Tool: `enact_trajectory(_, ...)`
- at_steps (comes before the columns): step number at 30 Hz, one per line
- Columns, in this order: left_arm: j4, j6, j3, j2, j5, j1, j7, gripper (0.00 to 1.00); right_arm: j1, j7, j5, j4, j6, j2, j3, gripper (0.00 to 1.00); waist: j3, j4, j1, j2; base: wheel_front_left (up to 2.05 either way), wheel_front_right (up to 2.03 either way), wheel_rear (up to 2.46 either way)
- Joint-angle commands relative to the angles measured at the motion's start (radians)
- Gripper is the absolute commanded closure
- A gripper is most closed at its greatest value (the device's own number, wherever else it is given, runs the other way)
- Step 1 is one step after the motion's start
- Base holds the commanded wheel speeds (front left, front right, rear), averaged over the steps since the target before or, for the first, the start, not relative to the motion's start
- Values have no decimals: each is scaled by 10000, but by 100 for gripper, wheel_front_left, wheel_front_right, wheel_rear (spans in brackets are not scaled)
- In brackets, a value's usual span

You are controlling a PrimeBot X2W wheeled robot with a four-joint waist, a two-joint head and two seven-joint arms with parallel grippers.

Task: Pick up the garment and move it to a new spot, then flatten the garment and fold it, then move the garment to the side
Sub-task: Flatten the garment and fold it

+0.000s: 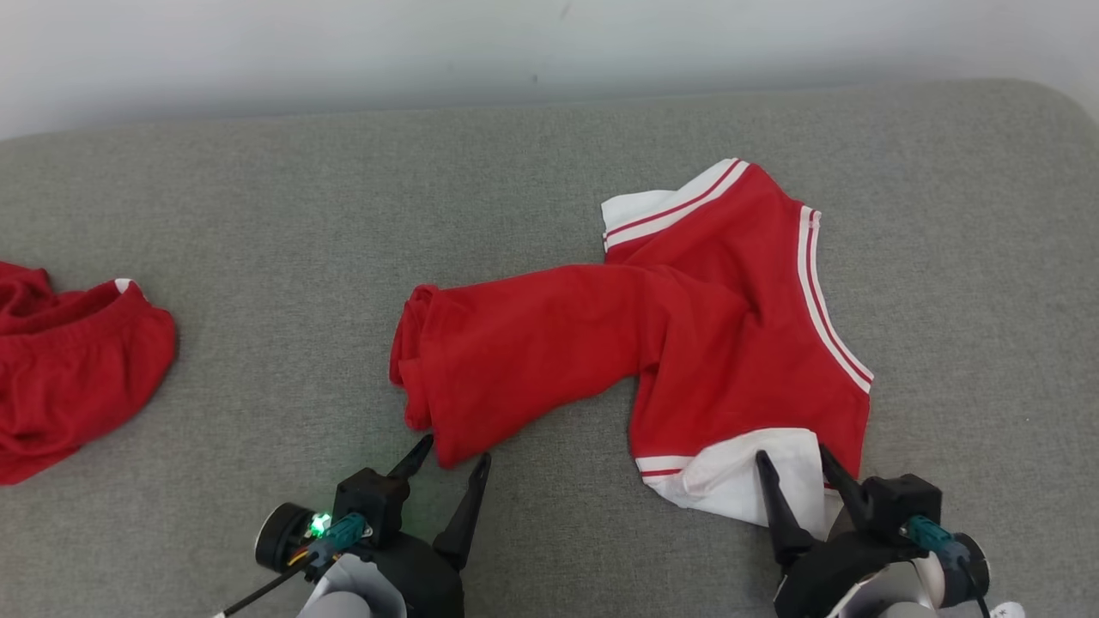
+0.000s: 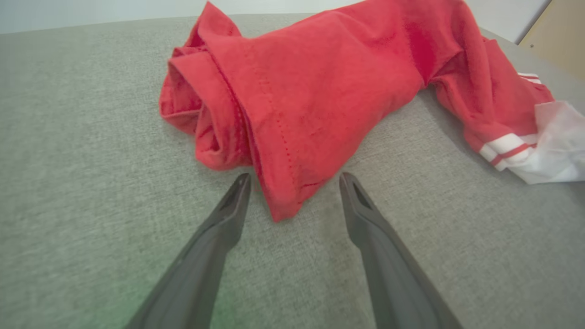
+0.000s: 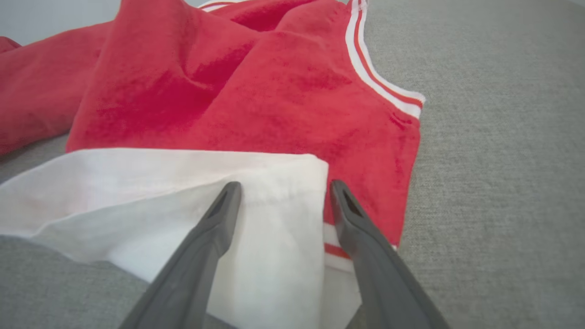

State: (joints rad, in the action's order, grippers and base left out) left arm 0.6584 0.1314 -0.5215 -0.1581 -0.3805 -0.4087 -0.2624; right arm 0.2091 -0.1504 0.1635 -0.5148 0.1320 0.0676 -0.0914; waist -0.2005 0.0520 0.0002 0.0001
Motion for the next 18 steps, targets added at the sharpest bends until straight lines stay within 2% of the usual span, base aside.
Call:
enact_trajectory(1,70,-18,-111,16,-193,-176,-32,0,144,-60,50,-148,-27,-32,-118,0,-76,60,-2,-1,0,0,0)
enact_trajectory(3,132,-20,-223,4,-248,-268,-32,0,257,-75,101,-357,-27,-58,-248,0,-112,81,-2,-1,0,0,0)
enact_trajectory(4,194,-20,-292,13,-320,-290,-33,26,300,-56,130,-487,-27,-68,-276,0,-125,90,-2,-1,0,0,0)
enact_trajectory(5,221,-18,-349,-2,-356,-353,-33,66,359,-28,198,-621,-27,-80,-327,0,-139,97,-2,-1,0,0,0)
enact_trajectory(6,217,-19,-384,-32,-411,-415,-33,100,420,-38,217,-737,-27,-95,-359,58,-145,106,-2,-1,0,0,0)
enact_trajectory(7,237,-18,-434,-49,-458,-433,-33,100,480,-121,268,-810,-27,-109,-444,98,-142,107,-2,-1,0,0,0)
enact_trajectory(13,-326,-18,-152,-98,-603,-12,-32,100,465,-634,550,-773,-27,-53,-543,100,90,20,-2,-1,0,0,0)
enact_trajectory(18,-1185,-19,264,-238,-451,624,-32,100,-39,-957,661,-108,-27,154,-471,100,496,-86,-2,-1,0,0,0)
